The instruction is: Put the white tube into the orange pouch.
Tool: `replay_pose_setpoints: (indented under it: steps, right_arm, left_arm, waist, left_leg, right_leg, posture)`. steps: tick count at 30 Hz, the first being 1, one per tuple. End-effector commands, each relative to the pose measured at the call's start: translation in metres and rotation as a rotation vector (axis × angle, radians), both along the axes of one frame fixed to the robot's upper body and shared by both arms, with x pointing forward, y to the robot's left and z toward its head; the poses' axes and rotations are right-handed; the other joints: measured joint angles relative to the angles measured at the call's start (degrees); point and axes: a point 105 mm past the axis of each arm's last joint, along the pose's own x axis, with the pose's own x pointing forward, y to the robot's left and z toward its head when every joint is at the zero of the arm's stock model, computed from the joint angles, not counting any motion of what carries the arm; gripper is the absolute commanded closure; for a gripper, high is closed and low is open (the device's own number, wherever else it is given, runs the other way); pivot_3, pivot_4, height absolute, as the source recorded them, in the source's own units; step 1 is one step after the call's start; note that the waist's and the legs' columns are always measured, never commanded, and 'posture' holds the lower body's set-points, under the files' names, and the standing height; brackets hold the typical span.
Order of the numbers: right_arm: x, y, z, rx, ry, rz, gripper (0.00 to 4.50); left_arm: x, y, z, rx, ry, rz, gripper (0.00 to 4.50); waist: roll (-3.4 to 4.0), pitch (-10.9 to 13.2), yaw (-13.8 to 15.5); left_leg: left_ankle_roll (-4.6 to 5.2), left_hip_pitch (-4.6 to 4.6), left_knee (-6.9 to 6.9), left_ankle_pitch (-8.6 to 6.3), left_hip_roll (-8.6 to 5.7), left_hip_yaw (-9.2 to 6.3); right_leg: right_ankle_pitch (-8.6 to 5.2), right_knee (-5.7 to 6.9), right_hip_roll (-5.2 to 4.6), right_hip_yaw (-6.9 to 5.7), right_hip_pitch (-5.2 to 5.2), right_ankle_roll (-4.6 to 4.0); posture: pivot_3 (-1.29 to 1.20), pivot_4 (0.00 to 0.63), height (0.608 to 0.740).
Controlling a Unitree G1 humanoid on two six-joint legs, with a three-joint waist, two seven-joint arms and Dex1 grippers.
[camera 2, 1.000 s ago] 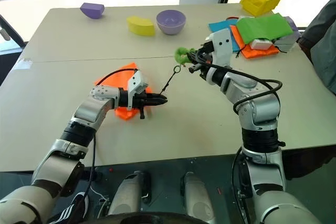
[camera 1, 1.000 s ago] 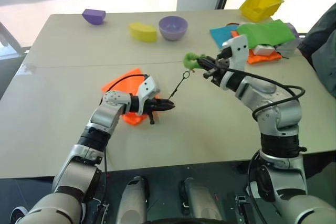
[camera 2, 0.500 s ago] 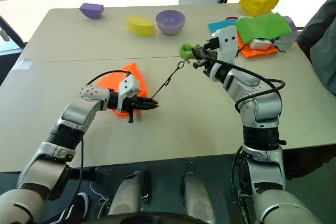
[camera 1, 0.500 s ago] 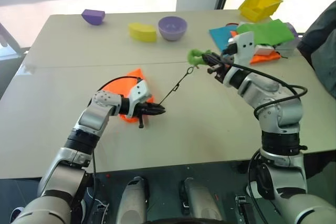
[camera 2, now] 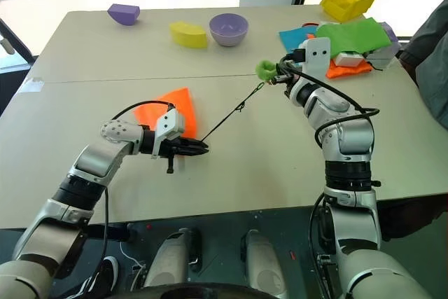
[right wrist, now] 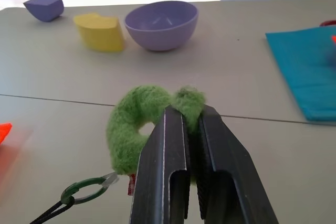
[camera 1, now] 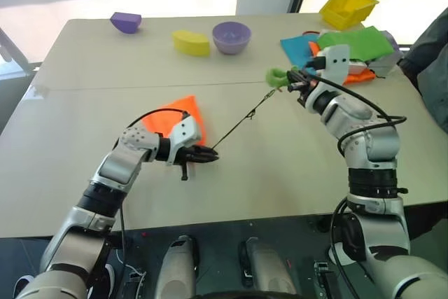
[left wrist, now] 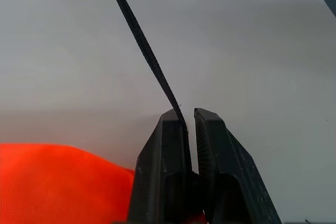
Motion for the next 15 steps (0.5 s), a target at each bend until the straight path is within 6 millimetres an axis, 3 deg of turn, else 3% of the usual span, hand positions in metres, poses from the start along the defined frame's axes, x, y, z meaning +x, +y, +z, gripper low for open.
replay_pose_setpoints:
  steps: [1, 4, 6, 7, 9, 12, 15]
  right_arm:
    - [-0.001, -0.046, 0.034, -0.051, -0.115, -0.187, 4.50]
    - [-0.005, -0.026, 0.021, -0.075, -0.080, -0.076, 4.50]
    - [-0.015, 0.002, 0.001, -0.138, -0.014, 0.097, 4.50]
    - [-0.021, 0.011, -0.006, -0.160, 0.010, 0.162, 4.50]
    - [-0.030, 0.021, -0.016, -0.146, 0.047, 0.228, 4.50]
    - [-0.044, 0.030, -0.030, -0.153, 0.095, 0.306, 3.46]
    - [-0.050, 0.029, -0.028, -0.163, 0.092, 0.328, 1.92]
  left_arm:
    - [-0.006, 0.008, -0.012, 0.032, 0.035, -0.004, 4.44]
    - [-0.001, 0.000, -0.006, -0.022, 0.006, 0.017, 4.44]
    - [0.008, -0.007, 0.002, -0.078, -0.036, 0.052, 4.44]
    - [0.011, -0.009, 0.005, -0.106, -0.029, 0.071, 3.77]
    - [0.008, -0.013, 0.011, -0.162, 0.046, 0.072, 3.25]
    - [0.014, -0.017, 0.028, -0.240, -0.034, 0.088, 1.77]
    - [0.008, -0.018, 0.050, -0.342, -0.007, 0.049, 0.23]
  waist:
    - [0.00, 0.00, -0.01]
    - [0.01, 0.00, 0.00]
    - [0.02, -0.01, 0.21]
    - [0.02, -0.01, 0.17]
    - [0.02, -0.01, 0.06]
    - [0.03, -0.02, -0.07]
    - [0.04, -0.01, -0.25]
  left_leg:
    - [0.00, 0.00, 0.00, 0.00, 0.00, 0.00]
    - [0.00, 0.00, 0.00, 0.00, 0.00, 0.00]
    - [0.00, -0.02, 0.00, 0.00, 0.00, -0.01]
    - [0.00, -0.02, 0.01, 0.00, -0.01, -0.01]
    - [0.00, -0.02, 0.01, 0.00, -0.01, -0.03]
    - [0.00, 0.01, 0.06, 0.00, 0.00, -0.06]
    - [0.00, 0.01, 0.30, 0.00, 0.03, -0.09]
  right_leg:
    - [0.00, 0.00, 0.00, 0.00, 0.00, 0.00]
    - [0.00, 0.00, 0.00, 0.00, 0.00, 0.00]
    - [0.00, 0.00, 0.00, 0.00, 0.00, 0.00]
    - [0.00, -0.01, 0.00, 0.00, 0.00, 0.00]
    - [0.00, -0.01, 0.01, 0.00, 0.01, 0.01]
    - [0.00, 0.06, 0.05, -0.01, 0.02, 0.01]
    - [0.00, 0.29, 0.07, 0.00, 0.01, 0.00]
  posture:
    - [0.00, 0.150, 0.740]
    - [0.00, 0.150, 0.740]
    - [0.00, 0.150, 0.740]
    - [0.00, 0.150, 0.740]
    - [0.00, 0.150, 0.740]
    - [0.00, 0.150, 0.740]
    - [0.00, 0.150, 0.740]
